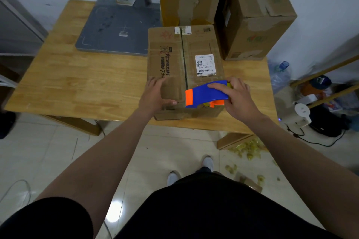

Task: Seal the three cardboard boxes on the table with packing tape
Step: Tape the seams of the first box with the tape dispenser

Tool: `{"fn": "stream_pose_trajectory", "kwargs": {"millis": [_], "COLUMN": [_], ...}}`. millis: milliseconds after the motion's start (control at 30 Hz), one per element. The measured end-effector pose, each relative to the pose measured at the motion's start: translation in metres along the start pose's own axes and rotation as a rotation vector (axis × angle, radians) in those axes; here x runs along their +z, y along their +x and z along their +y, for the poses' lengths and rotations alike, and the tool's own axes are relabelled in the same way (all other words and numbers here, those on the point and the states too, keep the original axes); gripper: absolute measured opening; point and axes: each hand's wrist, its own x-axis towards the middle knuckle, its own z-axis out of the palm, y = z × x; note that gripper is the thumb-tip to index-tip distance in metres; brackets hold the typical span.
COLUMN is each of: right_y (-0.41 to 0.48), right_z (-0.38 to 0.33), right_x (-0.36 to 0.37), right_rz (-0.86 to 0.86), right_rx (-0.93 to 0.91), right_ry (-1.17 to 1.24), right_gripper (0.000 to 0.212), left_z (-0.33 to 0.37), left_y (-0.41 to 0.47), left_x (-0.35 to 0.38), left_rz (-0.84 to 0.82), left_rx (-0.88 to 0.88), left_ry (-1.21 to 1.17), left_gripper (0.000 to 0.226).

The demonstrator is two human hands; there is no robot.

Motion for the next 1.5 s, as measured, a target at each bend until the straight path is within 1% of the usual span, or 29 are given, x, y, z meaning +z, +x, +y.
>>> {"fn": "stream_pose_trajectory", "kwargs": {"millis": [67,167,267,333,433,567,667,800,867,967,1067,1133,1233,1333,1400,1500], "right_y": [0.0,0.0,-0.001,-0.001,-0.002,-0.001,-0.001,-0.003,-0.004,-0.006,-0.007,-0.007,-0.008,-0.008,-0.007,-0.006], "right_z": [-0.001,-0.003,-0.005,-0.005,-0.007,-0.009,-0.008,-0.009,-0.01,-0.008,-0.01,-0.012,-0.011,-0.01,-0.01,-0.008], "right_x": [0.0,0.001,0.003,0.003,0.003,0.004,0.005,0.003,0.004,0.005,0.005,0.004,0.003,0.003,0.003,0.002], "right_rz": [0.002,0.008,0.016,0.031,0.043,0.04,0.037,0.035,0.031,0.042,0.042,0.039,0.025,0.019,0.019,0.016], "right_rx": [-0.002,0.002,0.008,0.009,0.012,0.027,0.033,0.044,0.045,0.05,0.055,0.06,0.059,0.061,0.056,0.032], "right_ry": [0.0,-0.028,-0.047,-0.049,-0.053,-0.051,-0.053,-0.056,-0.054,-0.058,-0.062,-0.056,-0.053,-0.049,-0.048,-0.046], "right_gripper": [0.06,0.061,0.061,0.06,0.062,0.061,0.062,0.048,0.048,0.051,0.055,0.053,0.051,0.049,0.049,0.048], "left_z": [-0.01,-0.033,-0.051,-0.055,-0.055,-0.053,-0.048,-0.027,-0.014,-0.003,0.004,0.01,0.014,0.014,0.012,0.009], "left_y": [-0.002,-0.004,-0.006,-0.008,-0.012,-0.012,-0.009,-0.01,-0.01,-0.005,0.002,0.007,0.013,0.016,0.016,0.017], "left_x": [-0.01,-0.027,-0.036,-0.035,-0.035,-0.033,-0.032,-0.021,-0.009,0.006,0.012,0.014,0.012,0.012,0.014,0.016], "left_rz": [-0.016,-0.024,0.031,0.003,-0.034,-0.037,-0.034,-0.016,-0.024,-0.01,-0.022,-0.032,-0.056,-0.092,-0.088,-0.06], "left_rx": [0.015,0.027,-0.062,-0.083,-0.072,-0.087,-0.094,-0.058,-0.073,-0.117,-0.024,0.006,-0.021,-0.008,-0.003,-0.019], "left_ry": [-0.057,-0.056,-0.077,-0.129,-0.229,-0.247,-0.179,0.007,0.044,0.051,0.132,0.156,0.158,0.192,0.219,0.198], "left_gripper": [0.102,0.097,0.1,0.102,0.102,0.097,0.097,0.098,0.101,0.103,0.105,0.103,0.105,0.105,0.104,0.107]}}
